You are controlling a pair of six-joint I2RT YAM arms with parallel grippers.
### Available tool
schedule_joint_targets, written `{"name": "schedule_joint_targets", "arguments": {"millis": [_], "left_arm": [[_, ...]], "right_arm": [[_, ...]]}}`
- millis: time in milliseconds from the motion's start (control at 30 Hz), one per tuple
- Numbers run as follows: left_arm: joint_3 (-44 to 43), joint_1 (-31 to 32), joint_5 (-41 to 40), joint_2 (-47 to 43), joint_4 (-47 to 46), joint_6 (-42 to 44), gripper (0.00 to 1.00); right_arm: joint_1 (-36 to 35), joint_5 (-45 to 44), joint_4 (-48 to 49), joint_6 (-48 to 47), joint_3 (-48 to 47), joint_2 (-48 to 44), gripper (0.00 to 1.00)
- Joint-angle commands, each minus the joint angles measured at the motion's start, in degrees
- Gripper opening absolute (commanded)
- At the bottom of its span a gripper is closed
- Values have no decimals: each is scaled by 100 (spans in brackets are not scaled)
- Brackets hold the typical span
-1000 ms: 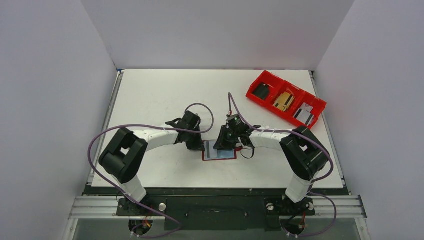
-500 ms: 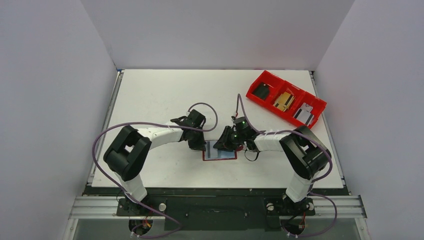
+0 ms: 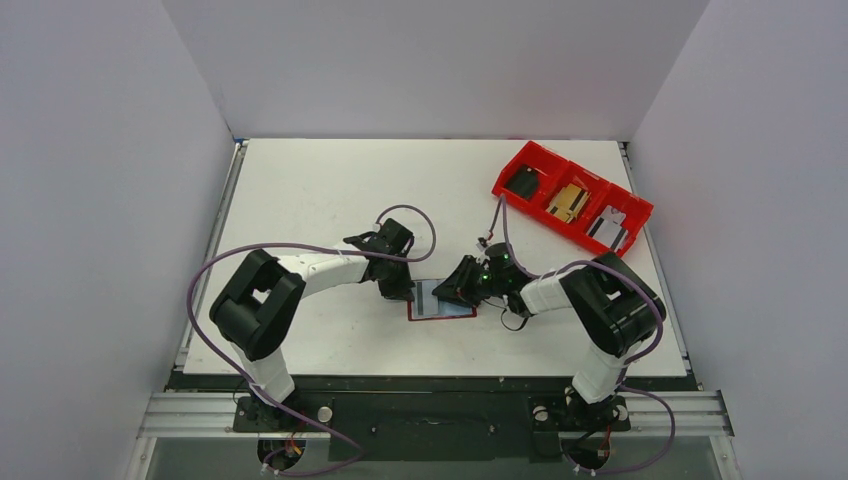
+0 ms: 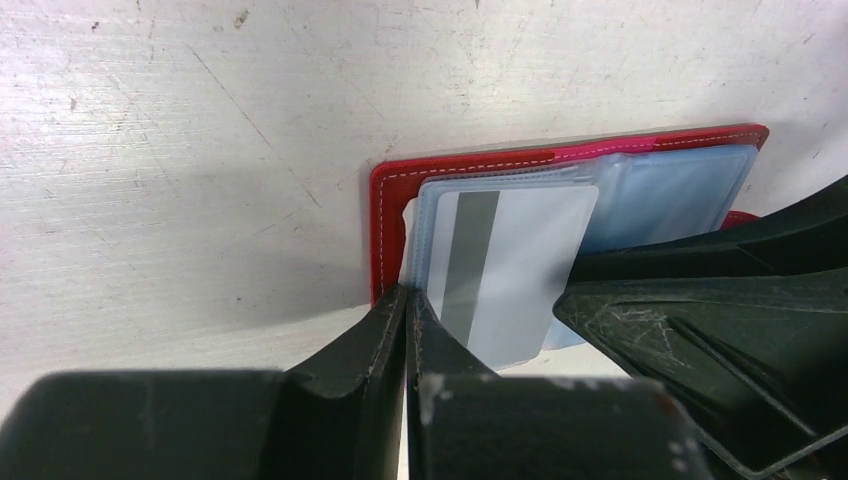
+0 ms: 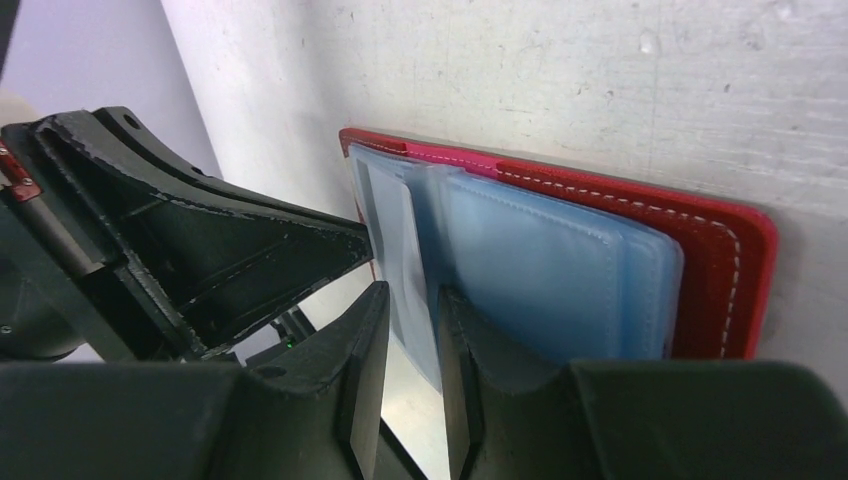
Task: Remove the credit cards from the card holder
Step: Remove the credit card from the card holder.
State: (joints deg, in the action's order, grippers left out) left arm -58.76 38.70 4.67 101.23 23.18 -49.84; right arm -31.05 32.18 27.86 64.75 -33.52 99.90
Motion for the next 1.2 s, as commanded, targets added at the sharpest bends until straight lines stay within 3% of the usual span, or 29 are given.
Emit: {"name": "schedule_joint_targets", "arguments": {"millis": [0,333,800,1167], "left_arm": [[222,97,-211,388,-60,-129,0],[256,97,-197,380,-117,-158,0],[235,97,-207,403,-91,-146,0],[270,103,-387,434,52,-243,0]], "right_arm": [[52,130,911,231,109,-180,22],[98,127,1244,399,257,-131,21],[99,-50,1075,292,236,80,0],[239,-386,232,-120,189,-380,0]]}}
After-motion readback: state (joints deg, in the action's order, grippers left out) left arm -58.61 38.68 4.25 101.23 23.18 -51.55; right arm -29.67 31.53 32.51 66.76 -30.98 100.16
